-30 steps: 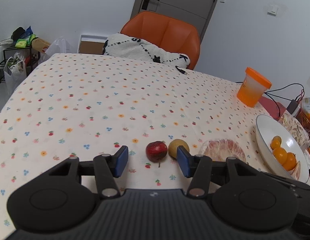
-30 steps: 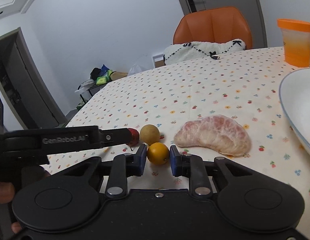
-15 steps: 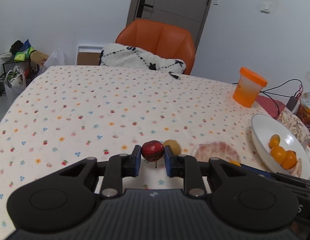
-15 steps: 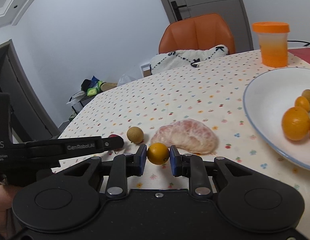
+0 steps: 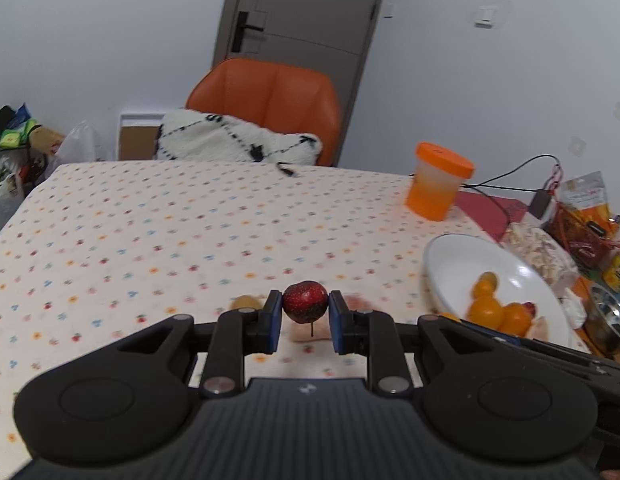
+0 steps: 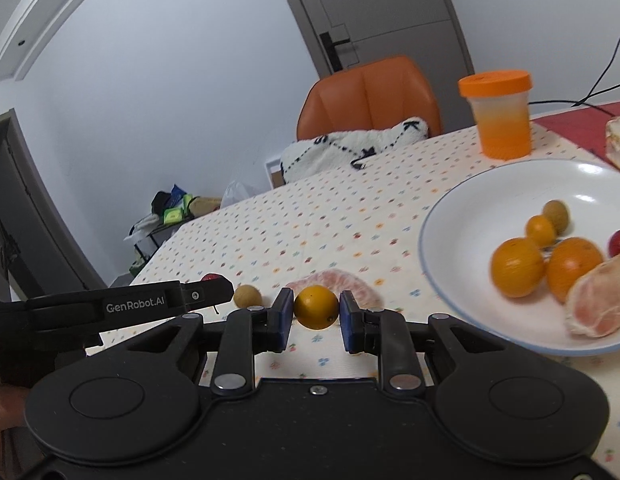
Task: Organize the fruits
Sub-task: 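Carry the kumquat to the plate with the right tool while the left tool carries the plum there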
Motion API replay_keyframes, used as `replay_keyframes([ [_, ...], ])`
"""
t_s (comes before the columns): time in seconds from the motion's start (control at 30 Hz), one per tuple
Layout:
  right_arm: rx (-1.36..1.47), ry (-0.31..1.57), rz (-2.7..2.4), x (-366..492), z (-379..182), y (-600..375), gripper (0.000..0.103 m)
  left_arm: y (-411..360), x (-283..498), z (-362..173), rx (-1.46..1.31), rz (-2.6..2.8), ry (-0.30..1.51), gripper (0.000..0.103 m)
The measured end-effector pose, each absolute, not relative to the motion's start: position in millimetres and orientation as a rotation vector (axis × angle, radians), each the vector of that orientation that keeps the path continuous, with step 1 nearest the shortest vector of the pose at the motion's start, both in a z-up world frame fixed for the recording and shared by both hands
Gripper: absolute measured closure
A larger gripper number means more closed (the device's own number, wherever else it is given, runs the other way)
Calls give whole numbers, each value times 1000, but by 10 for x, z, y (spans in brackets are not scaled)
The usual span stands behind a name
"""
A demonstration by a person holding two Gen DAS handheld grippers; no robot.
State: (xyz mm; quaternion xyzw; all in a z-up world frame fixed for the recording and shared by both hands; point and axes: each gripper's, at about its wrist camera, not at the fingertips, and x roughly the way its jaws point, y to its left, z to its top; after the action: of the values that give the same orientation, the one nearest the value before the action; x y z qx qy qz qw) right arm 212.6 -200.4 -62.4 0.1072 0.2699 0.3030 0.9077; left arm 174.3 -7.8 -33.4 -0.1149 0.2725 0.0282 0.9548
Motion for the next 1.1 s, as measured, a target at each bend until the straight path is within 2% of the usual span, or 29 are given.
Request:
replay_keyframes([
  [1.1, 303, 451, 426, 2080, -455, -3136, 80, -1034, 1975, -194, -183, -120, 528, 80],
])
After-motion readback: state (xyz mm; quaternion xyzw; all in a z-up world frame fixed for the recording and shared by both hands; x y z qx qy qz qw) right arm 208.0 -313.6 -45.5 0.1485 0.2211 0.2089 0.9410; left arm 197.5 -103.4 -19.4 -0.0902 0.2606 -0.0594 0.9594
